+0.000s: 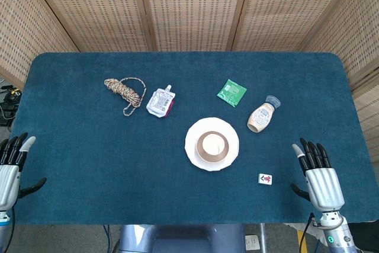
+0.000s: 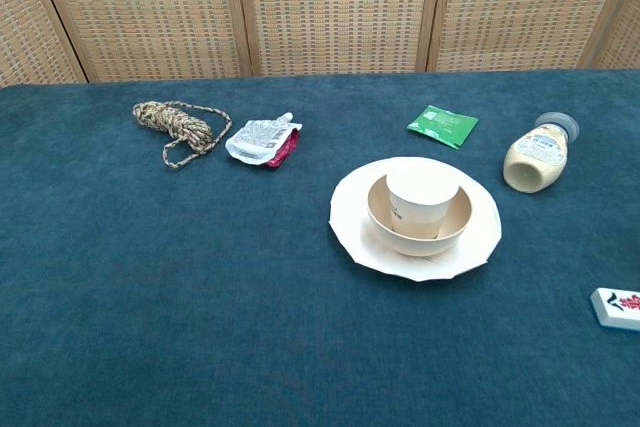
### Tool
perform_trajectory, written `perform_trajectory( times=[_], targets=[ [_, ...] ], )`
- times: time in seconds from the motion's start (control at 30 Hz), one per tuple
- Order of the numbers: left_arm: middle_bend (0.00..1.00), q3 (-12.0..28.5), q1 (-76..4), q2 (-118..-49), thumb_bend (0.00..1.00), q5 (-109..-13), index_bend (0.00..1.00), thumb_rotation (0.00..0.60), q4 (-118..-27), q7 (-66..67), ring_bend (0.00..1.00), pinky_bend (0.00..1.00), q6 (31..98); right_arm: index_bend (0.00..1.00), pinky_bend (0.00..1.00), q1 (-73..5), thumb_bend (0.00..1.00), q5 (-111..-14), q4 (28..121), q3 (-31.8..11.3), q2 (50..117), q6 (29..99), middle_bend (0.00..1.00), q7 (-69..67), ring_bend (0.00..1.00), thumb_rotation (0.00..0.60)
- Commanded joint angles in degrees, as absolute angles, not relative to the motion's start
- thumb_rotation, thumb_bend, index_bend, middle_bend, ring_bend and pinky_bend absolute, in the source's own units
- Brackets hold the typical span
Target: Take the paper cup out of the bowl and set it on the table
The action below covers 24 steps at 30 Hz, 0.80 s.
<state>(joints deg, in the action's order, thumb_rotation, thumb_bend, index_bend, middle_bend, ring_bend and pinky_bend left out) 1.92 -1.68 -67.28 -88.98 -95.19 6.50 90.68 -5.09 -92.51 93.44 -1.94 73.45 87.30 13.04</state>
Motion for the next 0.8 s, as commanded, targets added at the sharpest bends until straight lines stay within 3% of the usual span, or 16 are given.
perform_trajectory(
  times=[0.03, 0.57, 0.7, 0.8],
  targets=[
    [0.00, 1.92, -1.68, -67.27, 0.00, -88.97, 0.00, 0.600, -95.16, 6.50, 0.00, 0.00, 90.67, 0.00, 0.00, -5.08, 0.26, -92.50, 93.45, -1.94, 73.46, 87.30, 0.00, 13.05, 0.00, 0.600],
    [0.00, 2.43, -1.52, -66.46, 0.00, -88.70, 0.00, 0.600, -95.34, 4.56, 0.00, 0.00, 91.29, 0.01, 0.00, -7.53, 0.26, -94.27, 98.42, -2.68, 72.55, 85.06, 0.00, 14.21, 0.00, 0.600],
    [0.00, 2.47, -1.58, -66.30, 0.00, -88.53, 0.00, 0.600, -95.33, 4.13, 0.00, 0.00, 91.07, 0.08, 0.00, -10.54, 0.26, -93.18, 103.73, -4.35, 71.38, 80.85, 0.00, 17.21, 0.00, 0.600],
    [0.00, 2.44, -1.53, -65.89, 0.00, -88.45, 0.00, 0.600, -95.53, 3.14, 0.00, 0.00, 91.00, 0.11, 0.00, -16.38, 0.26, -86.21, 110.84, -7.44, 71.02, 70.68, 0.00, 22.76, 0.00, 0.600]
  ],
)
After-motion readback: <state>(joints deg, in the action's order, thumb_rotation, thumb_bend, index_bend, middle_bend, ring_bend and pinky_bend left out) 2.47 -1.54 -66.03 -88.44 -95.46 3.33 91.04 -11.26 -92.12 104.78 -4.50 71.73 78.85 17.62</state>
